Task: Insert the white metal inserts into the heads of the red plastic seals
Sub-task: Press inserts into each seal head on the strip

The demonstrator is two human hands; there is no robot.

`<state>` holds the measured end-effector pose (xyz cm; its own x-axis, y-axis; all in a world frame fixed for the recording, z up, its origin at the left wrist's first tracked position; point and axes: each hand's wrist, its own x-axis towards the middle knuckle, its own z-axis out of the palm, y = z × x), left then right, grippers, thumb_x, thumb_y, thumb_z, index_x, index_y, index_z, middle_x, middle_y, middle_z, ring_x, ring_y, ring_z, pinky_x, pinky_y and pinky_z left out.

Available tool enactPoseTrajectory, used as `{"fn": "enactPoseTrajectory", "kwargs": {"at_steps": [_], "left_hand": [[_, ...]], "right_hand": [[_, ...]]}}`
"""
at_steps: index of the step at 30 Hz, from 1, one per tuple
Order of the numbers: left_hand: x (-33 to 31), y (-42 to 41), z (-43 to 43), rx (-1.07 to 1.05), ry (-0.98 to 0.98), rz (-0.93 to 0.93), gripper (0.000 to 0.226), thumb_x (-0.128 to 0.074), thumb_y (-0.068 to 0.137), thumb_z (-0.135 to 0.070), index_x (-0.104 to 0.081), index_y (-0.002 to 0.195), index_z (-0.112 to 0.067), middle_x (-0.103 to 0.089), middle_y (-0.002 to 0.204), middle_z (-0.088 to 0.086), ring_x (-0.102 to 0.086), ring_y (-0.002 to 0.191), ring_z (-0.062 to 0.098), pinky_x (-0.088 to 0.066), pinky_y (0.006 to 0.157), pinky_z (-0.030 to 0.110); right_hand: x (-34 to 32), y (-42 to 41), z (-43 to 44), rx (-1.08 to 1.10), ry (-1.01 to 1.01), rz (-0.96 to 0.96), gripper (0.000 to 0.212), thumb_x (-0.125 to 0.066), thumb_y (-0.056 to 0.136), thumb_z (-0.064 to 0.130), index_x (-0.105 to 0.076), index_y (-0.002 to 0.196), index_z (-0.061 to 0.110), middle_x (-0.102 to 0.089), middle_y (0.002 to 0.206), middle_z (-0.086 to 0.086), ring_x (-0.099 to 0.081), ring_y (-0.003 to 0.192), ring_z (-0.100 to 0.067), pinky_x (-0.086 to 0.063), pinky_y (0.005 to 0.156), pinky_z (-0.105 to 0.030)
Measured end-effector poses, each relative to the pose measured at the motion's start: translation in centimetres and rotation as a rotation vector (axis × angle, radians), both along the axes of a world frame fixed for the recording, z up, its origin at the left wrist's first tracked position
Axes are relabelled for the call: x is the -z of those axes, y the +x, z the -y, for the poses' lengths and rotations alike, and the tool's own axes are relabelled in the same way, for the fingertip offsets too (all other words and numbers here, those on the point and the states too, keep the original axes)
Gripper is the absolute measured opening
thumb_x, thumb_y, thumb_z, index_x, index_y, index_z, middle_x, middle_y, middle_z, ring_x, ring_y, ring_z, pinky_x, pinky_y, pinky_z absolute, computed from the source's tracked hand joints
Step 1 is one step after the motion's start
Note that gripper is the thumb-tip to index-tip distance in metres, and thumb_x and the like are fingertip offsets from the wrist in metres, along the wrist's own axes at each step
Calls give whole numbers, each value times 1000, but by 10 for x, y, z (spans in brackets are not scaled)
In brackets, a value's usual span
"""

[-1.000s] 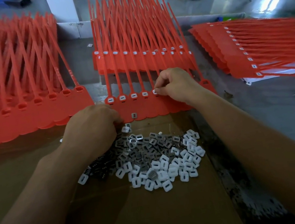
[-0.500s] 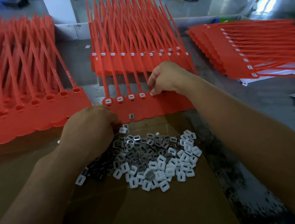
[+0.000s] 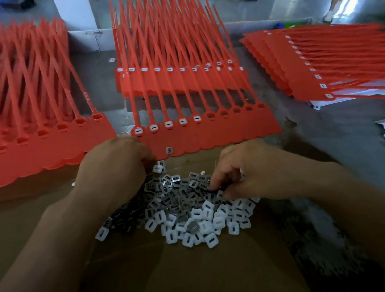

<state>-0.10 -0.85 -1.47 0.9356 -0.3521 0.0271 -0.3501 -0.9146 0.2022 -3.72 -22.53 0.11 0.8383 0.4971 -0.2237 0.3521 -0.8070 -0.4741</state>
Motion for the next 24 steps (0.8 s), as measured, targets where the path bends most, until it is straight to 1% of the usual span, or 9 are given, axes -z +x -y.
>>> {"fn": "enactPoseTrajectory", "kwargs": {"at_steps": [2, 4, 6, 8, 11, 15, 19, 22, 24], "left_hand": [[-1, 0, 0, -3, 3, -2, 36, -50, 84, -5, -68, 107, -26, -62, 114, -3, -57, 103, 21, -48, 85, 40], [0, 0, 0, -3, 3, -1, 36, -50, 84, -5, -67, 107, -26, -62, 114, -3, -57, 103, 21, -48, 85, 40], [0, 0, 0, -4, -1, -1, 36, -50, 83, -5, -68, 107, -25, -62, 114, -2, -57, 103, 22, -48, 85, 39], [1, 1, 0, -6, -7, -6, 36, -50, 83, -5, -68, 107, -25, -62, 114, -1, -57, 103, 22, -48, 84, 40], [1, 1, 1, -8, -22, 0, 36, -50, 83, -5, -68, 107, -26, -62, 115, -2, -57, 102, 22, -48, 84, 40], [2, 1, 1, -3, -22, 8, 37, -50, 82, -4, -69, 105, -26, -63, 113, -2, -58, 102, 22, -48, 85, 40], [2, 1, 1, -2, -36, 16, 38, -49, 82, -3, -69, 105, -26, -64, 113, -1, -58, 101, 23, -48, 85, 41], [2, 0, 1, -6, -30, 15, 39, -49, 82, -3, -69, 106, -26, -63, 114, -2, -58, 102, 22, -48, 85, 40], [2, 1, 2, -15, -23, 9, 39, -48, 82, -3, -68, 107, -27, -62, 116, -2, -57, 104, 21, -48, 87, 40]], "right_hand": [[1, 0, -1, 7, -14, 7, 19, -72, 78, 19, -69, 96, 24, -47, 75, 21, -46, 75, 19, -38, 70, -2], [1, -1, -2, -11, -60, 21, 18, -70, 80, 22, -66, 97, 26, -45, 80, 20, -46, 75, 12, -39, 66, -7], [1, -3, -3, -54, -132, 51, 19, -66, 83, 24, -63, 100, 30, -43, 83, 20, -43, 73, 8, -34, 64, -9], [0, -5, -7, -107, -194, 110, 16, -63, 85, 23, -62, 100, 29, -39, 81, 20, -41, 75, 5, -33, 66, -12], [-2, -8, -10, -183, -249, 174, 7, -58, 88, 20, -58, 92, 27, -38, 84, 18, -39, 84, 1, -34, 71, -18], [-1, -8, -8, -204, -257, 138, 19, -54, 90, 18, -41, 84, 30, -37, 89, 15, -38, 85, -3, -32, 71, -18], [1, -8, -6, -216, -239, 131, 11, -52, 92, 18, -47, 89, 28, -39, 93, 14, -40, 90, -3, -36, 74, -19], [4, -8, -5, -238, -270, 127, 17, -50, 91, 12, -44, 88, 28, -37, 93, 13, -35, 87, -2, -34, 73, -19], [5, -8, -3, -234, -257, 114, 21, -48, 90, 7, -41, 85, 26, -37, 92, 11, -34, 86, -4, -35, 76, -20]]}}
